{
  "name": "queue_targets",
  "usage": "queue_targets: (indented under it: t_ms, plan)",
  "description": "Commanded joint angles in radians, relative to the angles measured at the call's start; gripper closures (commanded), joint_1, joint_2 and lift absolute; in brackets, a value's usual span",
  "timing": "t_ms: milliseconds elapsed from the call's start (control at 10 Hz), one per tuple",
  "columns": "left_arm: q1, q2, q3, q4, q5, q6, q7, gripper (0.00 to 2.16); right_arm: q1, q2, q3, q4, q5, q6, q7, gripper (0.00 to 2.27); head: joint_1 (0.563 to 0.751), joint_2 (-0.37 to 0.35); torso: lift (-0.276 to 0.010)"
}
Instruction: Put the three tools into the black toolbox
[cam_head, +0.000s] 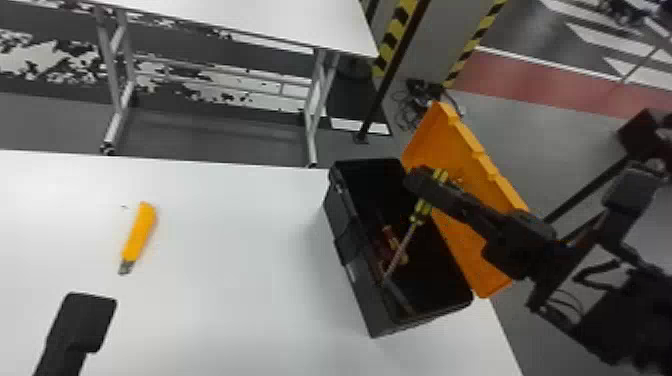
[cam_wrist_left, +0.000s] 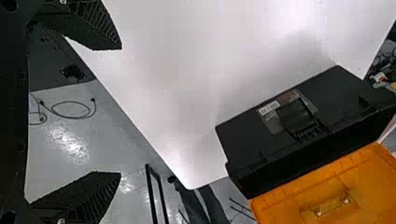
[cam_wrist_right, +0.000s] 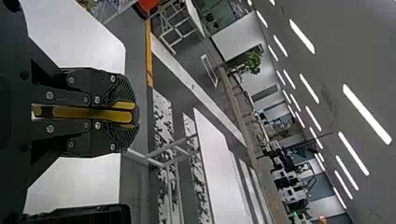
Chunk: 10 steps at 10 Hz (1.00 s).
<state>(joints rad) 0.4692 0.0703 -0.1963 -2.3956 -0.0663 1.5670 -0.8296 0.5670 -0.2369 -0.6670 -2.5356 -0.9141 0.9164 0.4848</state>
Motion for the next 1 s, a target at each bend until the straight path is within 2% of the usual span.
queue_targets:
  t_ms: [0,100,200,300,600,700,900]
  plan:
    - [0.011,0.006,-0.002,0.013,-0.030,0.004,0.027,0.03,-0.012,0.001,-0.002,0.015,0.073,-0.073,0.003,2.25,0.695,-0.350,-0.051]
    - [0.019,0.020,-0.005,0.018,-0.038,0.000,0.049,0.03,-0.003,-0.005,0.026,0.057,0.155,-0.156,0.023,2.25,0.695,-0.350,-0.051]
    - [0.028,0.025,0.000,0.019,-0.046,-0.003,0.053,0.03,-0.003,-0.028,0.063,0.113,0.215,-0.224,0.038,2.25,0.695,-0.350,-0.051]
    - [0.042,0.026,0.008,0.018,-0.050,-0.021,0.060,0.03,-0.001,-0.041,0.113,0.169,0.278,-0.316,0.037,2.25,0.695,-0.350,-0.051]
    - [0.045,0.026,0.015,0.001,-0.050,-0.028,0.058,0.03,-0.006,-0.058,0.316,0.305,0.580,-0.662,-0.005,2.25,0.695,-0.350,-0.051]
    - [0.035,0.026,0.020,0.000,-0.046,-0.025,0.056,0.03,-0.015,-0.079,0.357,0.342,0.635,-0.715,-0.031,2.25,0.695,-0.350,-0.051]
    - [0.014,0.025,0.026,0.001,-0.033,-0.021,0.050,0.03,-0.027,-0.094,0.399,0.400,0.698,-0.801,-0.060,2.25,0.695,-0.350,-0.051]
